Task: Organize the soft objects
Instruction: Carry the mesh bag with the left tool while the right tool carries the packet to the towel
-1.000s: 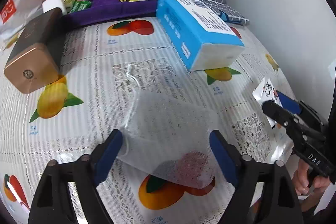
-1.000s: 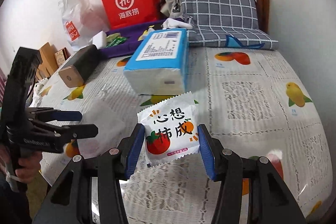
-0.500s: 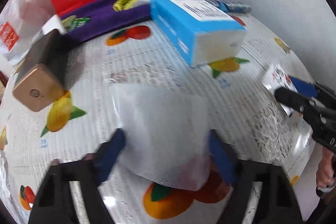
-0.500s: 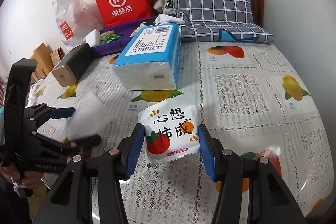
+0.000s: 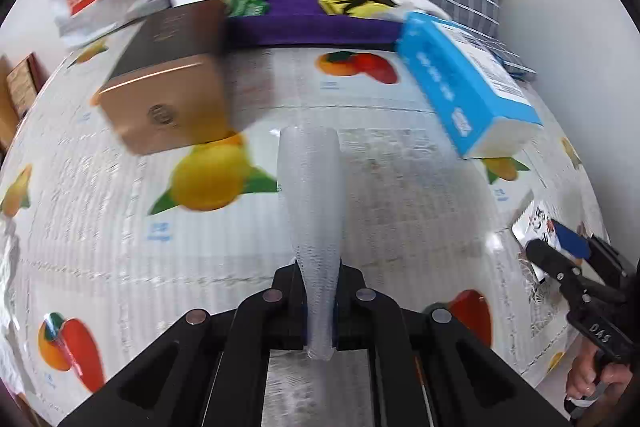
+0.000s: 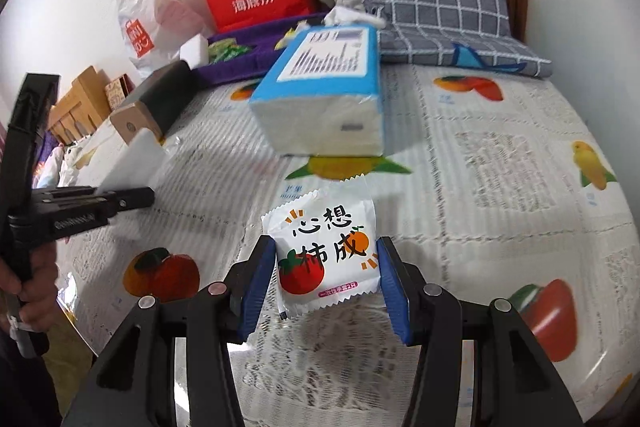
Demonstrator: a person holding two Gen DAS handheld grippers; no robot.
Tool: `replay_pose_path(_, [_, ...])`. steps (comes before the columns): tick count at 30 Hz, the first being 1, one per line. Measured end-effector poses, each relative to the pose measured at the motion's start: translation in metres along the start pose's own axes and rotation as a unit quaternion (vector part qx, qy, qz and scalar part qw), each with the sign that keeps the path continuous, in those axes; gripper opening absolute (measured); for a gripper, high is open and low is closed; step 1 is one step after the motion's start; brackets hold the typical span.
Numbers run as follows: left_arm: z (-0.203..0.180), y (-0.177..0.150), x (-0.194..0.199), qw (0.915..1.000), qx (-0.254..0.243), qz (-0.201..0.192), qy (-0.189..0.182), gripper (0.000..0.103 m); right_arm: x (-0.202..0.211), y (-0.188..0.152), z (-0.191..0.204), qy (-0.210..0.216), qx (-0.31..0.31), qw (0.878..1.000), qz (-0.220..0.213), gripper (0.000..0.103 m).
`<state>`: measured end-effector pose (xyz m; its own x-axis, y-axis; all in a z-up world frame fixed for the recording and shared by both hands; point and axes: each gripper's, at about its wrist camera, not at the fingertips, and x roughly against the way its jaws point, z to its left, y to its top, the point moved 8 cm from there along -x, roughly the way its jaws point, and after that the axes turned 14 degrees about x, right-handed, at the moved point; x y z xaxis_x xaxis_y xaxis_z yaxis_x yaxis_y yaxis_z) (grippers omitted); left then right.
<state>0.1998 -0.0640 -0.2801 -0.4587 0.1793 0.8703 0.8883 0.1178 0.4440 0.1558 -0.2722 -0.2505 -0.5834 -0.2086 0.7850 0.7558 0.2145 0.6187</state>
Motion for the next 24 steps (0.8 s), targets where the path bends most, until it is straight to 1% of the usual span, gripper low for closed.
replay_pose_path(3, [0.025, 0.002, 0.006, 0.9994, 0.015, -0.009, 0.031, 0.007, -0.006, -0.001, 0.005, -0.011, 0.006, 1.000, 0.004, 0.051])
replay_pose_path(6, [0.046, 0.005, 0.011, 0.9987, 0.043, -0.007, 0.026, 0.007, -0.008, -0.001, 0.006, -0.021, 0.011, 1.000, 0.008, 0.051])
replay_pose_path(9, [0.056, 0.006, 0.013, 0.9980, 0.055, -0.007, 0.030, 0.007, -0.008, -0.001, 0.006, -0.023, 0.007, 1.000, 0.013, 0.051])
replay_pose_path(12, [0.061, 0.008, 0.016, 0.9974, 0.062, -0.009, 0.037, 0.007, -0.007, 0.002, 0.009, -0.013, 0.004, 1.000, 0.018, 0.051])
replay_pose_path(15, [0.064, 0.013, 0.022, 0.9972, 0.067, -0.013, 0.031, 0.007, 0.000, 0.010, 0.014, -0.002, 0.006, 1.000, 0.013, 0.051])
replay_pose_path(19, [0.066, 0.018, 0.031, 0.9970, 0.070, -0.018, 0.027, 0.007, 0.014, 0.025, 0.022, -0.011, 0.026, 1.000, 0.001, 0.051])
replay_pose_path(24, [0.066, 0.024, 0.045, 0.9973, 0.064, -0.026, 0.025, 0.007, 0.026, 0.040, 0.026, -0.015, 0.035, 0.999, -0.010, 0.051])
